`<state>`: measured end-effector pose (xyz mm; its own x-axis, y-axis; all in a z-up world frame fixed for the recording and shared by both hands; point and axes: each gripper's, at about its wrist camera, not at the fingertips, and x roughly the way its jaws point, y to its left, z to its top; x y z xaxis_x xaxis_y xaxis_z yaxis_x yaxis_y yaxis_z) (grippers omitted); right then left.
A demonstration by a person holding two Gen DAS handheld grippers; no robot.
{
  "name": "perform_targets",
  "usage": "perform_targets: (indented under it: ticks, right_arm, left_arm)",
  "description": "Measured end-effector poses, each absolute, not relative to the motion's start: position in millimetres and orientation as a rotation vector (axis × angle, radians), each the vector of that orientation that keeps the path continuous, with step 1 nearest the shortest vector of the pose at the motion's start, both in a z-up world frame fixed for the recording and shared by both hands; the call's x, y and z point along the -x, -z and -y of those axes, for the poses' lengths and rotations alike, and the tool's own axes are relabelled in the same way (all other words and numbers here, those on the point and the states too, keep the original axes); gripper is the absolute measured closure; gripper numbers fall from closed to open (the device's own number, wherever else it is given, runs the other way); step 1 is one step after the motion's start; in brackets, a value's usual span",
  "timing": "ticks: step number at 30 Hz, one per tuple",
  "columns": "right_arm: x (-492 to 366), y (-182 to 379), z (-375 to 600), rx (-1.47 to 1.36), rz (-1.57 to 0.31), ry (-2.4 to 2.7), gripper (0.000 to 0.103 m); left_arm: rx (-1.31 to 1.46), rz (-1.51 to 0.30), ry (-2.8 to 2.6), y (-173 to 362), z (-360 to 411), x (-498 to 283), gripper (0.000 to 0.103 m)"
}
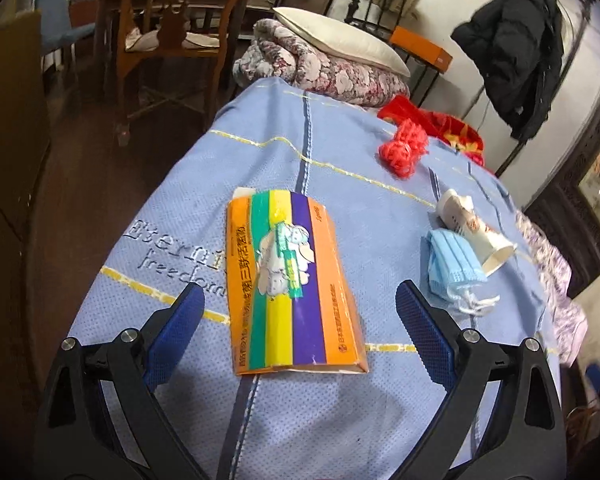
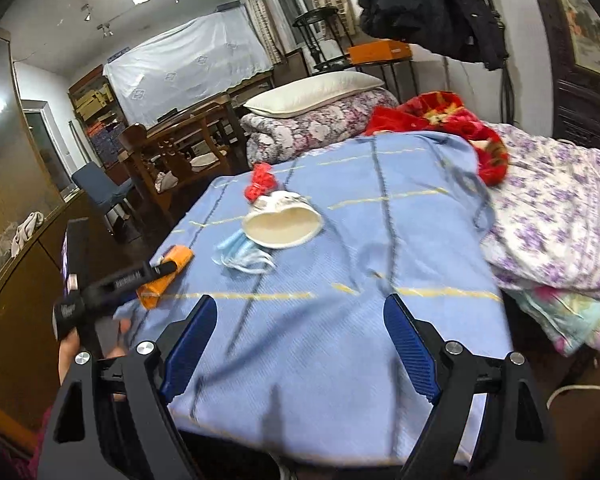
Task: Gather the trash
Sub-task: 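Grasp the white paper cup with the right gripper while the left gripper grasps the striped box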
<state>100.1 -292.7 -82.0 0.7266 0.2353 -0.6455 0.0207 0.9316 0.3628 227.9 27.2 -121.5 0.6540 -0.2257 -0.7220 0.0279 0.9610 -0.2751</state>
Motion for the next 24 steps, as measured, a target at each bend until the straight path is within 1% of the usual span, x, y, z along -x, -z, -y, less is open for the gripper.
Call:
perform_targets:
  ticks: [8, 10, 12, 13, 14, 16, 21, 24]
  right_arm:
    - [-158, 87, 261, -0.282, -0.728, -0.151, 0.019]
    - [-176, 91, 261, -0.282, -0.746, -0.134, 0.019]
    - [-192, 93, 264, -0.307, -0.770, -0.131, 0.017]
    - [-204, 95, 267, -0.333, -0.788, -0.129, 0.013]
    - [-211, 97, 270, -0.355, -0.799, -0.123, 0.013]
    - [-225, 100, 274, -0.410, -0.812, -0.128, 0.012]
    - [-252, 109, 259, -0.375, -0.847, -0.156, 0.006]
    - [-262, 117, 242, -0.297, -0.879, -0.163, 0.006]
  left_arm:
    - [0.220, -0.835, 0.108, 122, -20, -228, 0.011]
    - [0.227, -0.831, 0.116, 122, -20, -229, 0.021]
    - [0.238, -0.829, 0.122, 121, -21, -229, 0.027]
    - [0.244, -0.829, 0.127, 121, -22, -229, 0.029]
    - [0.249, -0.829, 0.132, 121, -22, -229, 0.030]
    - [0.267, -0.830, 0.148, 121, -23, -230, 0.037]
    - [0.283, -0.831, 0.160, 121, -24, -231, 0.037]
    - [0.287, -0.831, 0.164, 120, -24, -232, 0.037]
